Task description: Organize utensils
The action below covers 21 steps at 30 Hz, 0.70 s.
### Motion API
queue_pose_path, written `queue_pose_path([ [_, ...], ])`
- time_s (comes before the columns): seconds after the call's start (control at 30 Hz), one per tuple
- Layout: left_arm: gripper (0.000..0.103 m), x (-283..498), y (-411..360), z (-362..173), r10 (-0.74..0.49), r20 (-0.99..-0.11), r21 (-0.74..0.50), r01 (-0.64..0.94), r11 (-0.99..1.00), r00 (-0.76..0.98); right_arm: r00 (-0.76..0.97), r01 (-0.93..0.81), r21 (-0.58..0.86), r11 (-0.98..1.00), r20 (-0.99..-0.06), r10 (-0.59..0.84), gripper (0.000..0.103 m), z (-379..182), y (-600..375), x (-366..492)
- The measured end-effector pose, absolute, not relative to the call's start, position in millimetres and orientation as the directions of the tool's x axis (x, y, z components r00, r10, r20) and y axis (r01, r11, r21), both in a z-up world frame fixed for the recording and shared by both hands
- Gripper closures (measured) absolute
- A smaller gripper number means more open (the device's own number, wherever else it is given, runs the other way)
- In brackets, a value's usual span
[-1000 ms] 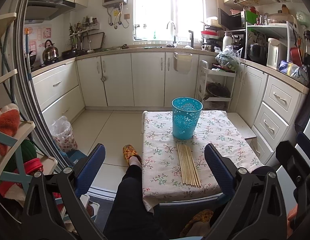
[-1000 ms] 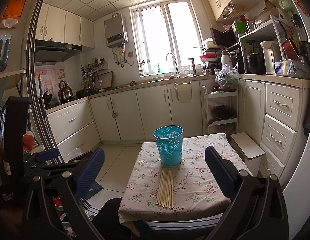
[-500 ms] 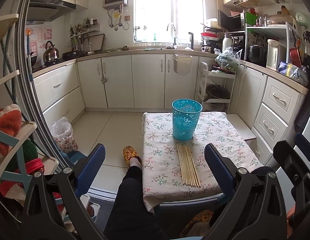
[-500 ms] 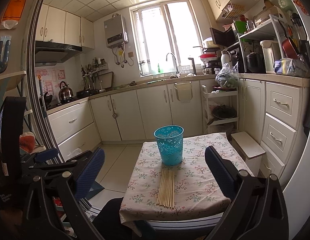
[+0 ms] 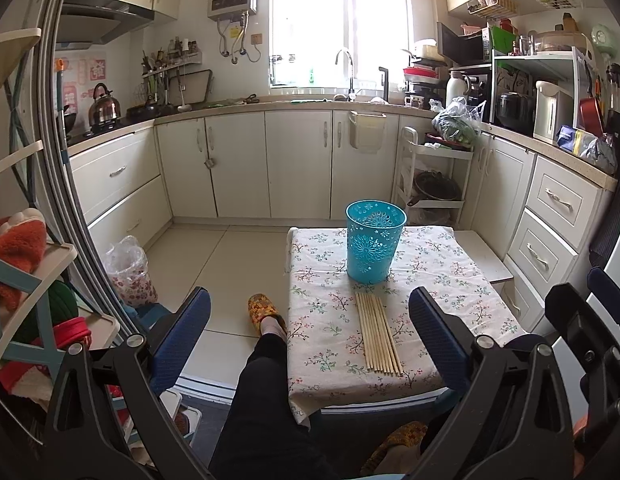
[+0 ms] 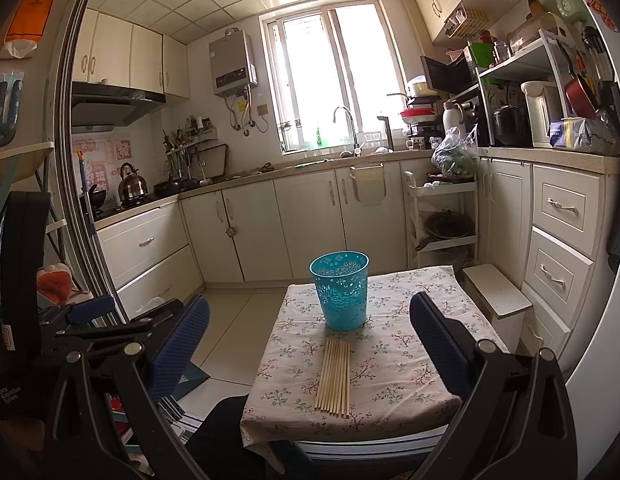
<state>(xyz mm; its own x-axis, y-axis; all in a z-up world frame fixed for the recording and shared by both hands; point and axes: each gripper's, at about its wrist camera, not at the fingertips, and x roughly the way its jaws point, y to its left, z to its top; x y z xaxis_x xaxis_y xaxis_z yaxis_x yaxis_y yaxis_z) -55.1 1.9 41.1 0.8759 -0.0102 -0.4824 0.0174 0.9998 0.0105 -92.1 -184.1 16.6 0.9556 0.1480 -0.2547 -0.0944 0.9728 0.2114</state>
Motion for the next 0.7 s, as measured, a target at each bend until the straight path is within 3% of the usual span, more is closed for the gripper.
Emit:
queue_pose_path([
  [0.53, 0.008, -51.1, 3.7, 39.3, -0.003, -0.487, 0.020, 0.014, 1.000, 0.873, 0.957, -0.094, 0.209, 0.973, -0.249, 0.146, 0.007, 20.7, -186.8, -89.9],
  [0.7, 0.008, -20.8, 10.4, 19.2, -0.027, -0.535, -0.002, 0.030, 1.000, 0.844, 0.946, -0.076, 0.211, 0.974, -0.294, 0.137, 0.007, 1.5, -178.3, -61.6],
])
